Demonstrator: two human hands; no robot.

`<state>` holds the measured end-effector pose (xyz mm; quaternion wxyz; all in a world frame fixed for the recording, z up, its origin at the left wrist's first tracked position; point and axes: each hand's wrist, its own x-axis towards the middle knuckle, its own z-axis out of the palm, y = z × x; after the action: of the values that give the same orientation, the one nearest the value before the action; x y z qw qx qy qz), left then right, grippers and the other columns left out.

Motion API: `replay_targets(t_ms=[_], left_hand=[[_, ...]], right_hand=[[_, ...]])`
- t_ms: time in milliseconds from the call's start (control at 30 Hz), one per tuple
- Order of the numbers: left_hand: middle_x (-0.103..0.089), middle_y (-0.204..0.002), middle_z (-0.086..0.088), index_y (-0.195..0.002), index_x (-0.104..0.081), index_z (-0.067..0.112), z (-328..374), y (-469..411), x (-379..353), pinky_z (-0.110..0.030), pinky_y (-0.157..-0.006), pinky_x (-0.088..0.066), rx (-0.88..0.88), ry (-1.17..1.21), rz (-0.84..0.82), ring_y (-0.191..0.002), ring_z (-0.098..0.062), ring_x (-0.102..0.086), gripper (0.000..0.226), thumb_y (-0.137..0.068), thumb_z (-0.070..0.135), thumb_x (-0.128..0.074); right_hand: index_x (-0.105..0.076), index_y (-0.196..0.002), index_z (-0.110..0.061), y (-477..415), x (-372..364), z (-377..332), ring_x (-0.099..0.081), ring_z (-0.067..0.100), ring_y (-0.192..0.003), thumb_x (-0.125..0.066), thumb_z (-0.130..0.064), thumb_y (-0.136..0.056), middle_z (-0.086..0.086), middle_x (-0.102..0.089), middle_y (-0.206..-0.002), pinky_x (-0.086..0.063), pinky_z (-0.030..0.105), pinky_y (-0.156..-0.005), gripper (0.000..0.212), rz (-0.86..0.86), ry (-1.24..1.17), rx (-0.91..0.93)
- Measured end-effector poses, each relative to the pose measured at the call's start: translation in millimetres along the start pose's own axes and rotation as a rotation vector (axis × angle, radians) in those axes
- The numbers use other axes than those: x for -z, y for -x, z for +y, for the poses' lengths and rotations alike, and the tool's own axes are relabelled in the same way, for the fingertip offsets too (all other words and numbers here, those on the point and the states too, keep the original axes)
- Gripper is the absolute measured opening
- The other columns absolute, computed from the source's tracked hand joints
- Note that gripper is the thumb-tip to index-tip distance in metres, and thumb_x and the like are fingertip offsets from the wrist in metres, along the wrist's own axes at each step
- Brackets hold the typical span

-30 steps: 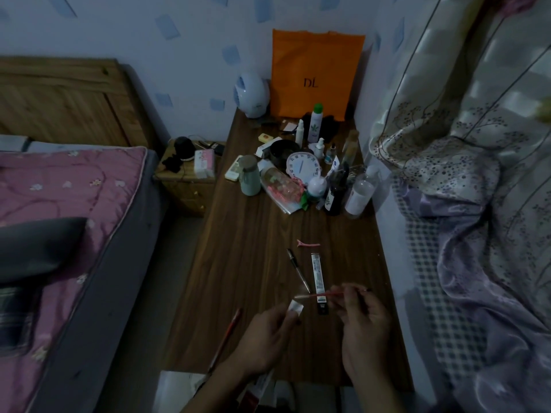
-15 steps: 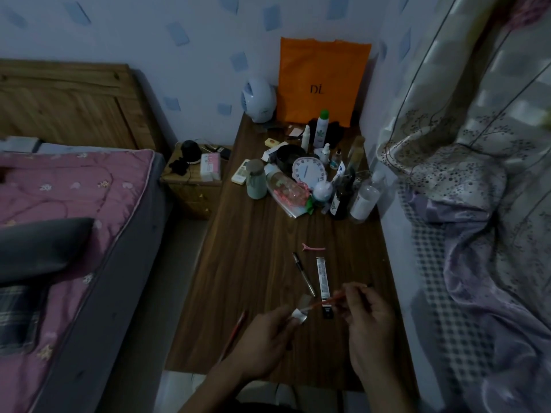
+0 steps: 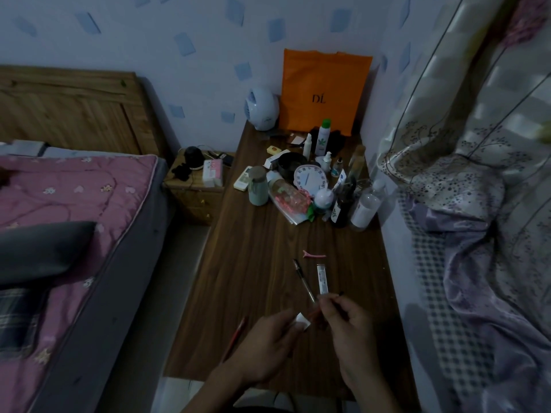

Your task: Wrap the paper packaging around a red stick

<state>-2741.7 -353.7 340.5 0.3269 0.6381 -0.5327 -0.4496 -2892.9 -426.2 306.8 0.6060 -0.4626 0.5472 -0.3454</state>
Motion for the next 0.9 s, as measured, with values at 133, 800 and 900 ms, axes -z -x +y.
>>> replay_targets(t_ms=[133,800,900], left_hand=[[-0.062,-0.066,0.021,-0.094,-0.063,0.017,2,-1,0,-0.02,-0.059,-0.044,0.003,0.038,0.005,-0.06,0.007,-0.054,0.02,-0.101,0.025,-0.047],[-0.063,-0.068,0.019,-0.095,-0.065,0.022,-3,-13,1,-0.017,-0.058,-0.041,0.054,0.1,-0.03,-0.058,0.006,-0.053,0.022,-0.1,0.031,-0.045],[-0.063,-0.067,0.016,-0.094,-0.065,0.026,-2,-15,1,-0.018,-0.057,-0.041,0.044,0.131,-0.02,-0.058,0.004,-0.053,0.022,-0.102,0.027,-0.045]], right_hand=[[-0.077,-0.09,-0.032,2,-4,0,-0.071,-0.001,-0.086,-0.07,-0.021,-0.091,-0.017,-0.075,-0.093,-0.057,0.018,-0.064,0.013,-0.106,0.082,-0.015],[-0.07,-0.094,-0.039,2,-5,2,-0.067,-0.006,-0.095,-0.07,-0.012,-0.089,-0.028,-0.07,-0.101,-0.056,0.014,-0.071,0.027,-0.062,0.293,0.271],[-0.072,-0.094,-0.041,2,-7,5,-0.069,-0.002,-0.097,-0.069,-0.012,-0.09,-0.023,-0.072,-0.103,-0.058,0.019,-0.075,0.03,-0.108,0.285,0.276]])
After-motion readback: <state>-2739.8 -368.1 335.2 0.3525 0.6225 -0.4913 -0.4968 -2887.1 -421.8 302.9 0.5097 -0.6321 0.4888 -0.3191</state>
